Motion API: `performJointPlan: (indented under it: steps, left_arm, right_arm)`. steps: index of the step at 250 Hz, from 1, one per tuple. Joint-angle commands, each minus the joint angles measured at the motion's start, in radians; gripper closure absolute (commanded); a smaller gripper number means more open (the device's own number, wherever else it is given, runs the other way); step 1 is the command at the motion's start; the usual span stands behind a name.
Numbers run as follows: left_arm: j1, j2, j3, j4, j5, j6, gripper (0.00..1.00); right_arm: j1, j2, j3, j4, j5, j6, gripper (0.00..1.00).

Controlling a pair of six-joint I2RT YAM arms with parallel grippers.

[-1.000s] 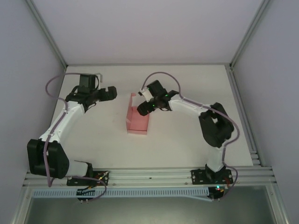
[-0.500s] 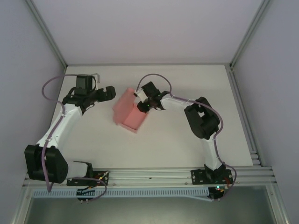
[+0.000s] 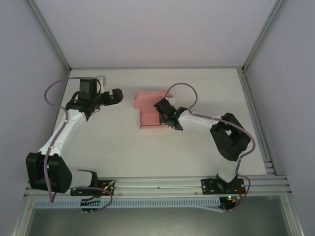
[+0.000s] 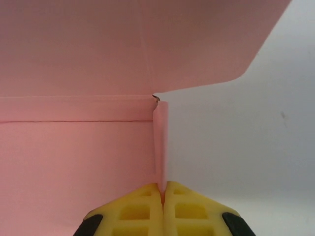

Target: Assemble paper box

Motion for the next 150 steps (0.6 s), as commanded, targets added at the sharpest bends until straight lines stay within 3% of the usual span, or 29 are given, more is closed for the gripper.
performJointPlan:
  steps: [1,34,85,99,129,150]
  left_arm:
    - [0.005,0.021,0.006,0.05,0.094,0.034,0.0]
    - [0.002,0.051,0.006,0.042,0.19,0.114,0.0]
    - [-0.054,0.095,0.025,0.019,0.263,0.269,0.0]
    - [-0.083,0.108,0.019,0.031,0.274,0.347,0.0]
    - [-0.134,0.179,0.073,-0.008,0.27,0.464,0.0]
    - [-0.159,0.234,0.126,-0.042,0.27,0.509,0.0]
  right_arm:
    - [0.033,0.004,0.001,-0.123,0.126,0.222,0.98]
    - [0.039,-0.003,0.008,-0.142,0.12,0.201,0.84]
    - [0.033,-0.145,0.019,-0.129,0.119,0.063,0.58]
    - [0.02,-0.187,0.016,-0.097,0.104,-0.013,0.46]
    - [-0.072,-0.253,0.0,0.008,-0.142,-0.264,0.23]
    - [-0.14,-0.254,0.017,0.019,-0.305,-0.412,0.18]
